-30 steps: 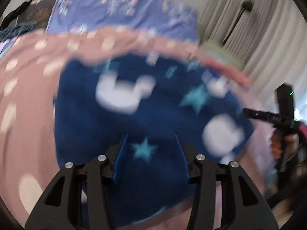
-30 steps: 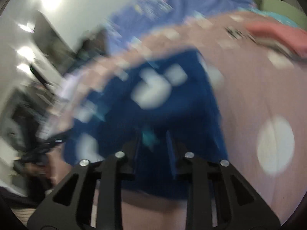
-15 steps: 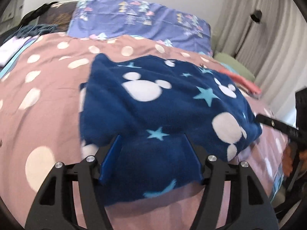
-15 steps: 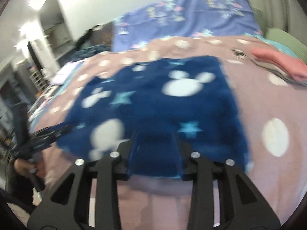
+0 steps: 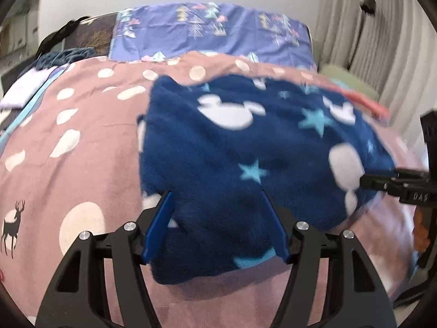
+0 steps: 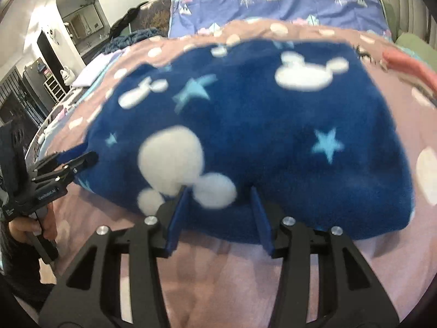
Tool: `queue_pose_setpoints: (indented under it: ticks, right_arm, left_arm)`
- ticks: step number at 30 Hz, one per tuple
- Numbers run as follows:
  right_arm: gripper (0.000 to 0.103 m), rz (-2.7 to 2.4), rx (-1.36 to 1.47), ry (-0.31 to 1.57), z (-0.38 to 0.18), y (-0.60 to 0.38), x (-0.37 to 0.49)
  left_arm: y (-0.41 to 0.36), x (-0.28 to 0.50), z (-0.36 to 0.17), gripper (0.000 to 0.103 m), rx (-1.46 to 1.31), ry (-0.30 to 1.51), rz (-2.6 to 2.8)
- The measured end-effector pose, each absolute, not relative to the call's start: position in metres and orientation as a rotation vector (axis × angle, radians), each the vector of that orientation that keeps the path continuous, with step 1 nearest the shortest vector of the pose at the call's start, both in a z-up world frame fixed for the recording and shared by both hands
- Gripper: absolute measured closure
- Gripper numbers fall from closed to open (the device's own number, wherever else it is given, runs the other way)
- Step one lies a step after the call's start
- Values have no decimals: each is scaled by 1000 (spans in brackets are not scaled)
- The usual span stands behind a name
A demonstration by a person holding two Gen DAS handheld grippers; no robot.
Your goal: Fold small clothes
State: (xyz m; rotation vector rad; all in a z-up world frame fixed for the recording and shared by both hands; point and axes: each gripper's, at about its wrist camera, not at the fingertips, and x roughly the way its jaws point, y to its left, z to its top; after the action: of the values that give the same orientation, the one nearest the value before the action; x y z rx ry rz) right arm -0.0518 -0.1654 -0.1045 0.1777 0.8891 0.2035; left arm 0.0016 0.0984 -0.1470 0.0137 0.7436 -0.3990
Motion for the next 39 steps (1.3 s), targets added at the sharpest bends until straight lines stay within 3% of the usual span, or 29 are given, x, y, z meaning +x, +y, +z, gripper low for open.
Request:
queue_pose_setpoints:
  ticks: [5, 8, 9, 11, 12, 17, 22, 25, 28, 36, 39]
  right_arm:
    - [54, 228, 89, 738, -70, -142, -45]
    - [52, 173, 51, 849, -97, -132, -19]
    - [51, 159, 73, 927, -121, -134, -6]
    - [51, 168, 89, 901, -131, -140, -7]
    - [51, 169, 73, 902, -129, -140, -10]
    - [53, 204, 169, 936, -93, -155, -2]
    - [53, 135, 82, 776, -44, -152, 40]
    - [51, 100, 143, 865, -63, -158, 93]
    - [43, 72, 176, 1063, -133, -167, 138]
    - [42, 67, 140, 909, -114, -167, 106]
    - [31, 94, 113, 827, -87, -156, 69]
  left_arm:
    - [118, 23, -116, 37, -123, 659, -354]
    - [107, 49, -138, 36, 0, 759, -243]
    - [106, 55, -152, 29, 28, 813, -208]
    - [119, 60, -181, 20, -65, 854, -220]
    - [129, 60, -184, 20, -139, 864, -236]
    - [127, 56, -180, 20, -110, 855, -224]
    - [133, 56, -184, 20, -166, 864, -253]
    - [133, 56, -185, 20, -172, 861, -259]
    - [136, 55, -187, 19, -189, 861, -272]
    - [139, 60, -187, 17, -215, 873, -294]
    - [150, 62, -185, 17, -267, 879, -335]
